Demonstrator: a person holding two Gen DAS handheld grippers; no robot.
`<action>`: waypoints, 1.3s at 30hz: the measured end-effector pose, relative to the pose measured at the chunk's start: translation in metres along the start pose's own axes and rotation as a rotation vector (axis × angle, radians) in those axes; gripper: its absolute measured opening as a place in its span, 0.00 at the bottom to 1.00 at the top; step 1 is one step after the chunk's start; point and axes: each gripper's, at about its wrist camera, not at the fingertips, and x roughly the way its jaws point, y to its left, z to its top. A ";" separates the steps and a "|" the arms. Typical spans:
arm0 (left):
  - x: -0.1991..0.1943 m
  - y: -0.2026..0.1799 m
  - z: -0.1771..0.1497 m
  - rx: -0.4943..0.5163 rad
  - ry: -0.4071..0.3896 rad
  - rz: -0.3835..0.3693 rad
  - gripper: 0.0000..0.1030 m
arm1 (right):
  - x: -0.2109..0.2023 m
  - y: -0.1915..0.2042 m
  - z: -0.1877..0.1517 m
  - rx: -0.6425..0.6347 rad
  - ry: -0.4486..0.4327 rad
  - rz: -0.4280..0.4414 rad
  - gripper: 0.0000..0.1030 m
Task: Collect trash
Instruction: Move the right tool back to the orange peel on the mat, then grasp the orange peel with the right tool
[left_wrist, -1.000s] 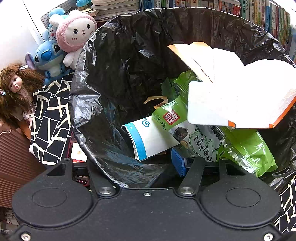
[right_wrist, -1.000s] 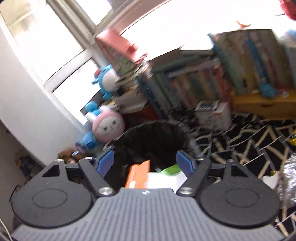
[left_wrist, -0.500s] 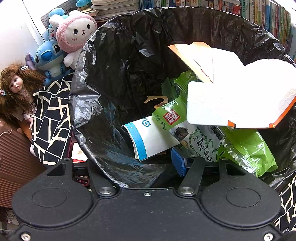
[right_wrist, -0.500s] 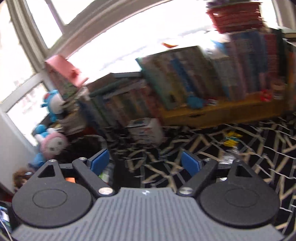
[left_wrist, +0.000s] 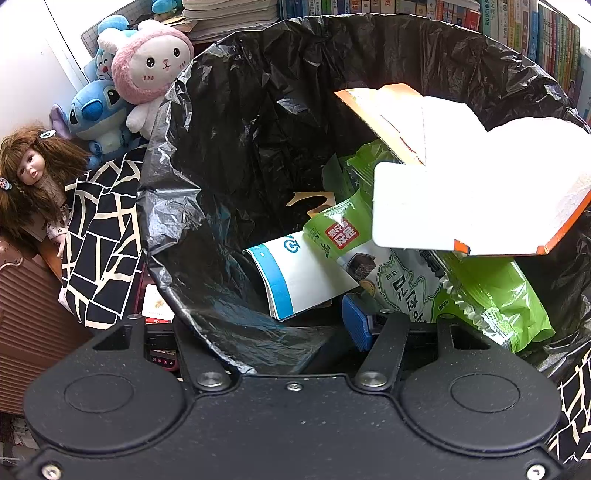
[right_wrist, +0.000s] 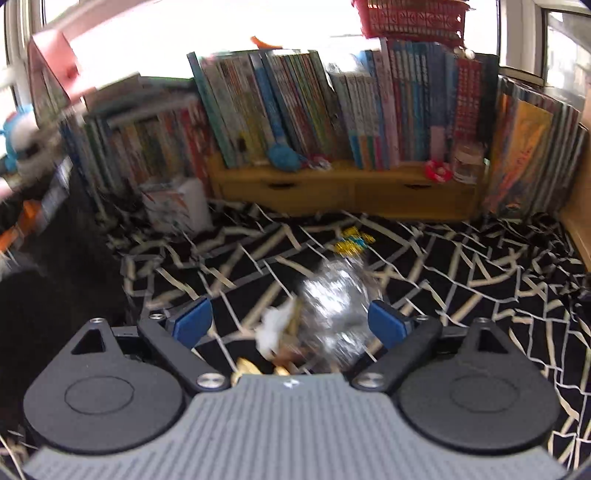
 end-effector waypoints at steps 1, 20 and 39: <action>0.000 0.000 0.000 0.001 0.001 0.000 0.56 | 0.005 0.001 -0.008 -0.016 0.010 -0.014 0.93; 0.001 0.000 0.000 0.000 0.001 0.008 0.56 | 0.068 0.054 -0.080 -0.262 0.172 0.028 0.52; -0.001 -0.003 -0.001 -0.005 0.000 0.022 0.56 | 0.070 0.043 -0.063 -0.225 0.180 0.033 0.10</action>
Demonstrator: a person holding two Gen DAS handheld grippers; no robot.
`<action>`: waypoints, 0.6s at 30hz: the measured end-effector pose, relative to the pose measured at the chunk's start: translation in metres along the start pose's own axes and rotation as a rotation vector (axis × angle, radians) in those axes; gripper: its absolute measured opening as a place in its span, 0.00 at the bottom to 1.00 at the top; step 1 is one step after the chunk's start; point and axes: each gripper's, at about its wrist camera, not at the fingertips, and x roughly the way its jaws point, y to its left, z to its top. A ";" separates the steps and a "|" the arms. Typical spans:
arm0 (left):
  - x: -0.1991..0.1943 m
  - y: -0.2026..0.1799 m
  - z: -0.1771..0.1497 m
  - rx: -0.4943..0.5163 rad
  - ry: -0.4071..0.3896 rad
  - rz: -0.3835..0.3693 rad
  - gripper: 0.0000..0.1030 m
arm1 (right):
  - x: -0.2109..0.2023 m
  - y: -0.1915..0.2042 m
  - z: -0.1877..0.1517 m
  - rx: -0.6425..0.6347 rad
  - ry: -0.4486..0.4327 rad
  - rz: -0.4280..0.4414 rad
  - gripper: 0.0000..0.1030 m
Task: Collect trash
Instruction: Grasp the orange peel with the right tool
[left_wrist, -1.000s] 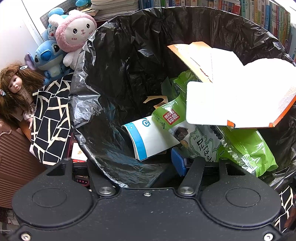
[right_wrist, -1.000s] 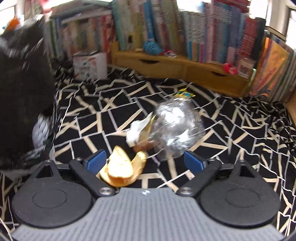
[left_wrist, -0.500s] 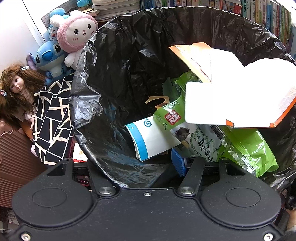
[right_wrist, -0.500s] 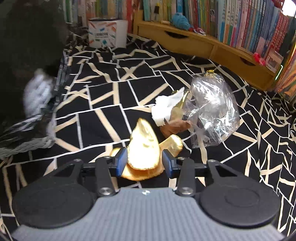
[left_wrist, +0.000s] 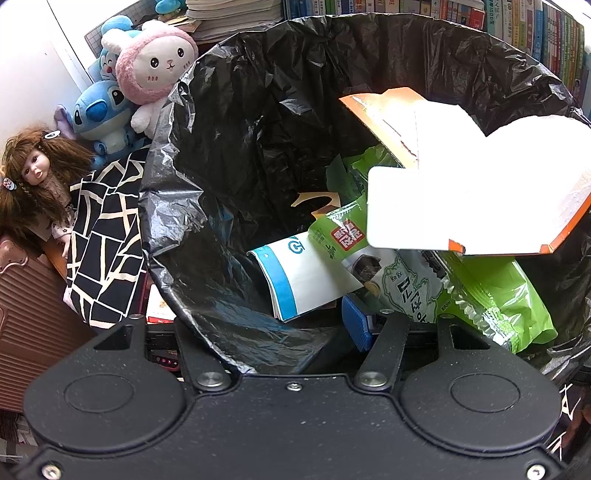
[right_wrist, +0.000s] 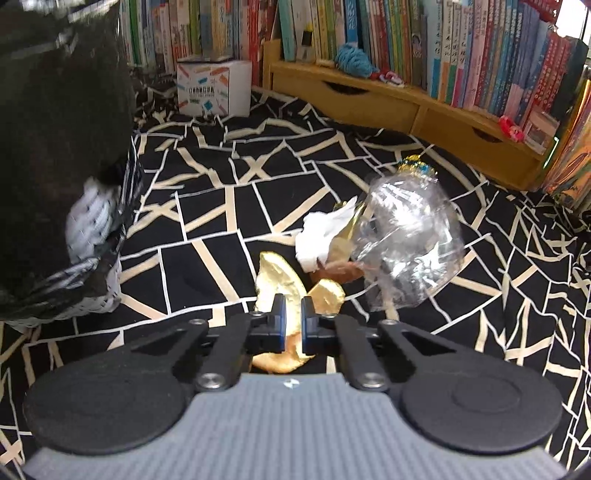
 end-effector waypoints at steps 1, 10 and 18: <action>0.000 0.000 0.000 -0.001 0.000 0.000 0.56 | -0.002 -0.002 0.001 0.000 -0.004 -0.002 0.10; 0.000 0.000 -0.001 0.003 -0.006 0.000 0.56 | -0.005 -0.002 0.003 -0.014 -0.047 -0.011 0.26; -0.001 0.000 -0.001 0.003 -0.007 0.000 0.56 | 0.006 0.017 0.002 -0.105 -0.065 0.010 0.45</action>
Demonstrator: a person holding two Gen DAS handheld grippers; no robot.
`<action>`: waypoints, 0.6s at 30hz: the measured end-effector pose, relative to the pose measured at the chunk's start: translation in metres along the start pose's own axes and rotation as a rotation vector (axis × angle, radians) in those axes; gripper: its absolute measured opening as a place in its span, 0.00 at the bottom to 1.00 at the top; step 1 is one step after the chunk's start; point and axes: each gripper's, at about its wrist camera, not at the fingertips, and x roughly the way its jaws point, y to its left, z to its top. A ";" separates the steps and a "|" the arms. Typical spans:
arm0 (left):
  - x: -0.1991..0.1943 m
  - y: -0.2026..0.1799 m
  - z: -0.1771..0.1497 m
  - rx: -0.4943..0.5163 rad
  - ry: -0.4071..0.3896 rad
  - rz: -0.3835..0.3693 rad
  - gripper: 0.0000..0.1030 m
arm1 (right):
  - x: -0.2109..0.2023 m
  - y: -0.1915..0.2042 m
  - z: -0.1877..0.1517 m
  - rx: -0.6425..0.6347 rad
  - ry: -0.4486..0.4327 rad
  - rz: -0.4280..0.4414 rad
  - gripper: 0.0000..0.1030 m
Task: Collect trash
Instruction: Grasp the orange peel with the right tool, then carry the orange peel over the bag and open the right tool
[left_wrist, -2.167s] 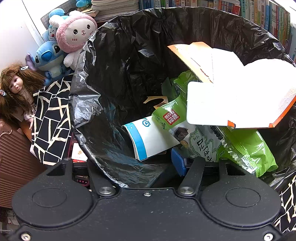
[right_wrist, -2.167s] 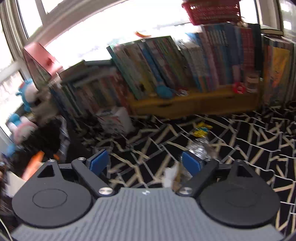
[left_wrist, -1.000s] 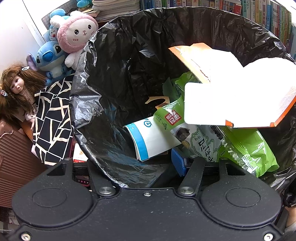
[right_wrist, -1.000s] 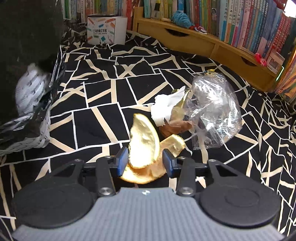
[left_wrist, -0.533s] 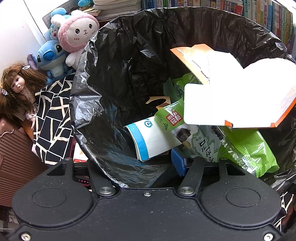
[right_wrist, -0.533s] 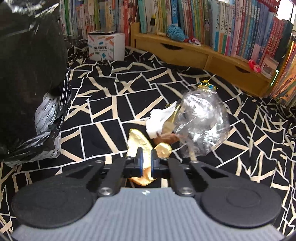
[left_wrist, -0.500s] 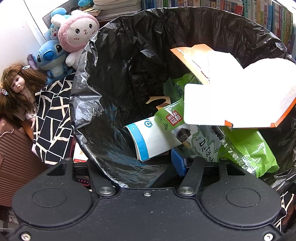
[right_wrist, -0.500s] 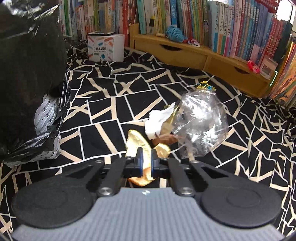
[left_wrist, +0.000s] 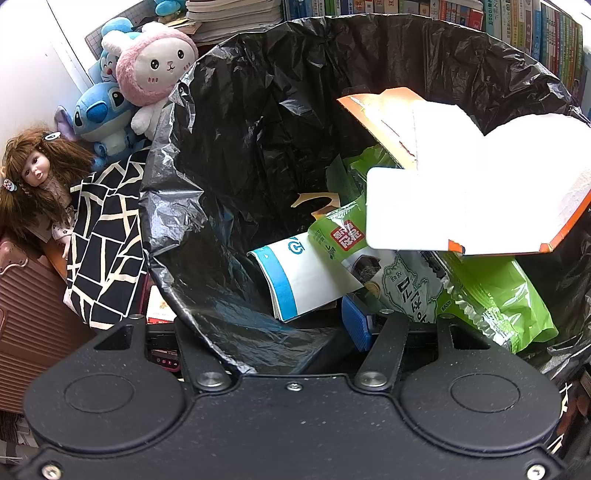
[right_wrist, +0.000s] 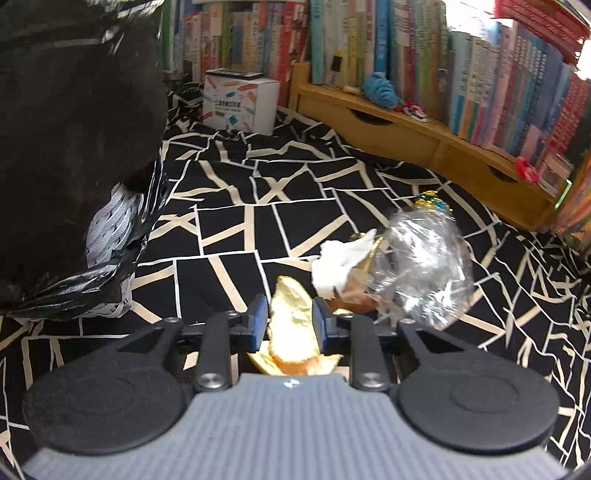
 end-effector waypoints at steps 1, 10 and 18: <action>0.000 0.000 0.000 0.000 0.000 0.000 0.56 | 0.004 0.001 0.001 -0.003 0.002 -0.002 0.47; -0.001 -0.001 0.001 0.006 -0.003 0.007 0.56 | 0.056 0.014 0.004 -0.095 0.097 -0.017 0.67; -0.001 -0.002 0.001 -0.001 0.002 0.005 0.56 | 0.021 0.002 0.019 0.022 0.036 0.042 0.09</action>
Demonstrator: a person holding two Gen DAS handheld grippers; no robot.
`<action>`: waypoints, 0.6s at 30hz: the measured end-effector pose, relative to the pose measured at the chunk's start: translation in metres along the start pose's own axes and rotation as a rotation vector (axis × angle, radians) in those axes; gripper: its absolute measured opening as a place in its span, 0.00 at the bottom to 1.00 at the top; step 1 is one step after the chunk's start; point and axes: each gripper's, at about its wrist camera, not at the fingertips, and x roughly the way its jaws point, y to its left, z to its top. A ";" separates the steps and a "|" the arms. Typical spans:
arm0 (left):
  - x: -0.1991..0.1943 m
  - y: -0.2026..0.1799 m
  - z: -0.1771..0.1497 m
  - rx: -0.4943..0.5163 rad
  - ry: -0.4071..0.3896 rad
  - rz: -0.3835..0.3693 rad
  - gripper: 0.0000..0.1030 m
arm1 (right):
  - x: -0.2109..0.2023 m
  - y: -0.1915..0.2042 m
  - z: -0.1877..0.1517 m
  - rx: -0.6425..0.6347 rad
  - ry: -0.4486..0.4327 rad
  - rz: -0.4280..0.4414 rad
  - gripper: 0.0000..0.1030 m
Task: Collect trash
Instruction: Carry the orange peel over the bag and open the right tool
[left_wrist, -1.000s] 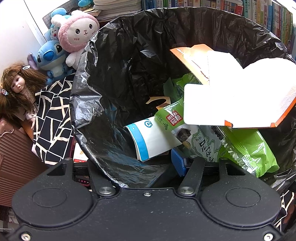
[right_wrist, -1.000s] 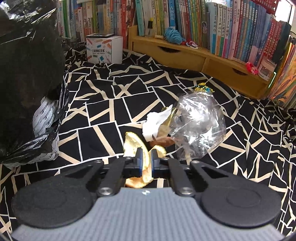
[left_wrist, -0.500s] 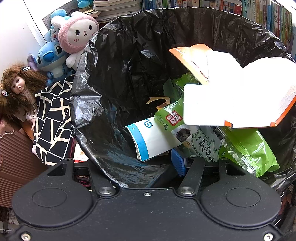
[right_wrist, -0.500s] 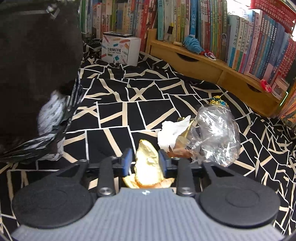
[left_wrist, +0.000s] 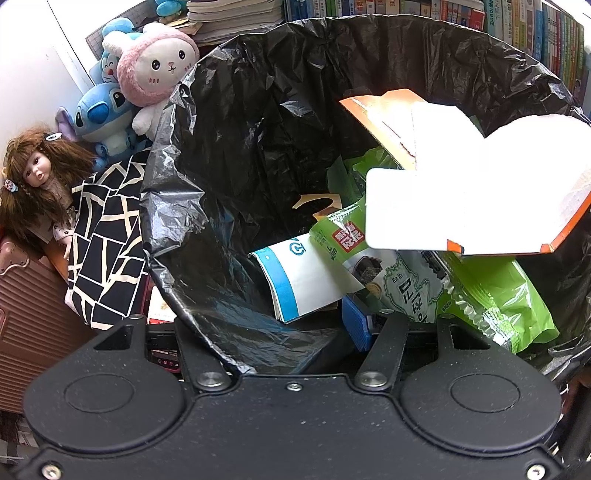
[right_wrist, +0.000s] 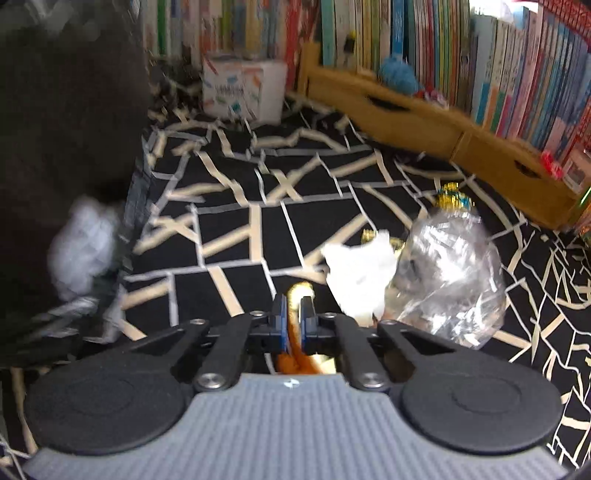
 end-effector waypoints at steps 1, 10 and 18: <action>0.000 0.001 0.000 -0.001 0.001 -0.001 0.56 | -0.009 -0.002 0.003 0.007 -0.012 0.013 0.09; 0.001 0.003 0.002 -0.009 0.003 -0.007 0.56 | -0.074 -0.035 0.038 0.141 -0.102 0.077 0.08; 0.002 0.004 0.002 -0.025 0.001 -0.004 0.56 | -0.147 -0.060 0.091 0.265 -0.267 0.216 0.08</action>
